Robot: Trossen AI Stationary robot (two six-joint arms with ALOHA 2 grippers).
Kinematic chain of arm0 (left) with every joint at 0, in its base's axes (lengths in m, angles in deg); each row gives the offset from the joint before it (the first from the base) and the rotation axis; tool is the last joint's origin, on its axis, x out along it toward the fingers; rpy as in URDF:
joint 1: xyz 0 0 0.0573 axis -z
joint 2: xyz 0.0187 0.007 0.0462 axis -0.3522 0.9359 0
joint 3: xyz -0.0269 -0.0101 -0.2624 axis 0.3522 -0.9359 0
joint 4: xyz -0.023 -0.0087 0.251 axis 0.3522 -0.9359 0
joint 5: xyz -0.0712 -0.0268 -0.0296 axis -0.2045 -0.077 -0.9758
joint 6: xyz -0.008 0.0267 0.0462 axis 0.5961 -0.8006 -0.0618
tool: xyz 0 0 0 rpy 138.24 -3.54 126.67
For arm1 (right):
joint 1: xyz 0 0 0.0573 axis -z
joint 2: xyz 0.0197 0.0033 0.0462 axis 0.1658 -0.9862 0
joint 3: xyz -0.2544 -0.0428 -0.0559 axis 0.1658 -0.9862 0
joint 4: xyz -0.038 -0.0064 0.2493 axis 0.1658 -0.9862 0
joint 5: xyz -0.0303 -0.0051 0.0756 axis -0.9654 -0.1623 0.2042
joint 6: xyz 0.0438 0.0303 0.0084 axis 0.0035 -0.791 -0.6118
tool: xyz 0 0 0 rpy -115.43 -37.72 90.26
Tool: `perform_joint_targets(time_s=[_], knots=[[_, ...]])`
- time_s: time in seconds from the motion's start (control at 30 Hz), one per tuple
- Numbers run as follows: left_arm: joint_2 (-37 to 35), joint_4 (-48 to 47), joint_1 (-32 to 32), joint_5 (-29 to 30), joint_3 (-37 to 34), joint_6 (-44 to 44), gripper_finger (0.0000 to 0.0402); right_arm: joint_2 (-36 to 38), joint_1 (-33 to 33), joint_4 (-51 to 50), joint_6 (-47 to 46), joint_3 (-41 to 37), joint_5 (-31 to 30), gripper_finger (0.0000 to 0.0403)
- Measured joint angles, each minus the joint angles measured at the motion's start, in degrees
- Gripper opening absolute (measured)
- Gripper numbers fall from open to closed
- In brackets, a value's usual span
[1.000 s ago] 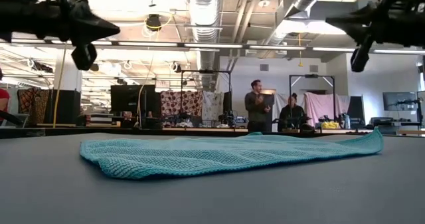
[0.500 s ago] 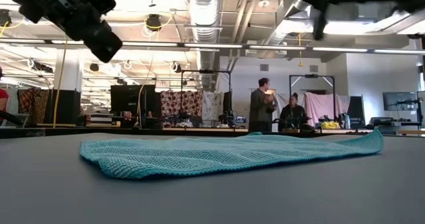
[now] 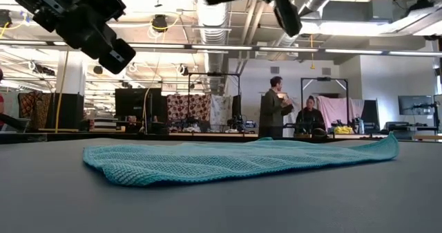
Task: Roll towel
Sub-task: Fold the blue towel
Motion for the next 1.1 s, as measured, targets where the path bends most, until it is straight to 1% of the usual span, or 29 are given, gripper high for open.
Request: perform_joint_targets(time_s=[0.1,0.23,0.3,0.4,0.53,0.6,0.73,0.87,0.97,1.03,1.1], knots=[[0.02,0.29,3.85,2.48,0.00,1.35,0.0000,-4.22,-2.04,-0.34,-2.23,2.96,-0.25,0.0021],[0.04,1.63,10.00,9.11,0.00,1.65,0.0000,-7.55,-4.52,-0.34,-3.40,4.50,-1.09,0.0022],[0.04,2.96,13.50,12.25,0.00,3.64,0.0000,-8.12,-5.57,-0.85,-3.57,4.50,-1.15,0.0022],[0.07,4.80,19.39,17.32,0.00,7.87,0.0000,-7.96,-6.97,-4.54,-3.46,4.53,-1.17,0.0021],[1.16,6.16,27.34,27.53,0.00,10.38,0.0000,-7.00,-8.32,-12.69,-1.26,4.56,-0.90,0.0023],[2.46,7.37,30.76,31.37,-0.02,12.04,0.0000,-6.64,-8.59,-16.07,-0.05,4.56,-0.30,0.0023],[7.15,13.21,35.65,37.35,-0.02,15.53,0.0000,-6.24,-7.99,-20.47,0.59,4.56,2.53,0.0024],[14.30,24.42,39.04,41.36,-0.02,17.30,0.0000,-6.24,-6.60,-23.00,0.67,4.54,8.38,0.0024],[20.60,33.59,40.99,44.73,-0.02,15.19,0.0000,-6.22,-5.62,-25.15,1.21,4.54,12.39,0.0024],[24.34,38.88,41.72,46.60,0.00,12.97,0.0000,-6.04,-5.38,-26.74,2.08,4.54,13.21,0.0024],[28.24,42.32,42.07,47.22,0.67,12.19,0.0000,-5.87,-5.06,-28.65,2.04,4.54,13.22,0.0024]])
